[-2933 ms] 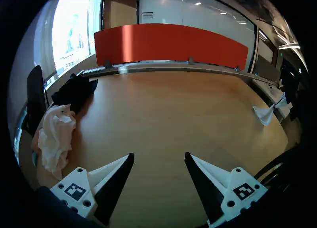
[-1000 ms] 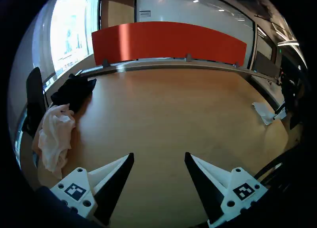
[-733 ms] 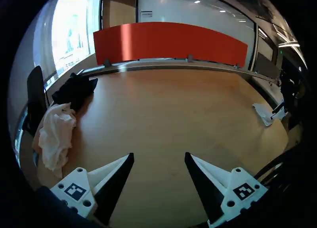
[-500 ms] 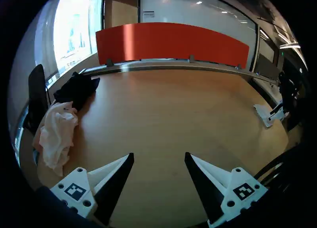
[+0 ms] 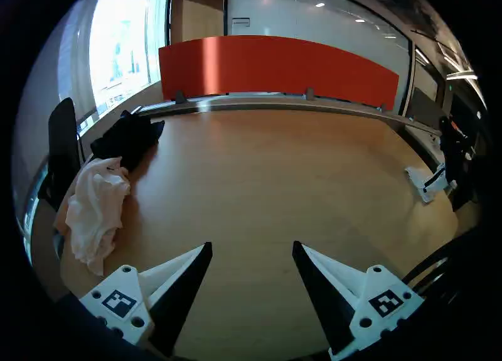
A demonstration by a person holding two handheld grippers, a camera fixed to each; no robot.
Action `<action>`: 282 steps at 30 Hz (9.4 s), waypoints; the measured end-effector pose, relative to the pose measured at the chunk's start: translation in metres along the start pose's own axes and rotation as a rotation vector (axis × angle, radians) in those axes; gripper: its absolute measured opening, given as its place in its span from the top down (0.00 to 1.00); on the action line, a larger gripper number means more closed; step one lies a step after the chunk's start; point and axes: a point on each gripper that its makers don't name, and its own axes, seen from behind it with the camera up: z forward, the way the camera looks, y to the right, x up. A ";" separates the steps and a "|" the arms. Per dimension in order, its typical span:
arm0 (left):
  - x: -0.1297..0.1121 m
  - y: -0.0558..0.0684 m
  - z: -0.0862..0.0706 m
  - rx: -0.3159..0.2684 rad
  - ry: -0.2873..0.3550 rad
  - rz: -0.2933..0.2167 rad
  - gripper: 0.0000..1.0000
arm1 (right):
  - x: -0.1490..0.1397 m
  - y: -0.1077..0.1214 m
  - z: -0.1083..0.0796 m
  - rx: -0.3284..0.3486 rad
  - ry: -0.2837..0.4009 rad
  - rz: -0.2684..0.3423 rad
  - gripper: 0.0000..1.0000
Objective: Fold towel
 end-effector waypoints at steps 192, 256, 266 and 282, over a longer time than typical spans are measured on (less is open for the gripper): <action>0.046 -0.023 0.012 0.012 0.073 0.001 0.05 | 0.076 0.071 -0.138 -0.371 0.710 0.406 0.00; 0.234 -0.064 0.018 0.043 0.573 -0.005 0.05 | 0.280 -0.095 -0.227 -0.252 1.096 0.357 0.00; 0.231 -0.074 0.014 0.072 0.601 -0.018 0.05 | 0.289 -0.103 -0.245 -0.268 1.101 0.358 0.00; 0.203 -0.087 0.033 0.101 0.674 0.023 0.05 | 0.291 -0.125 -0.251 -0.307 1.112 0.374 0.00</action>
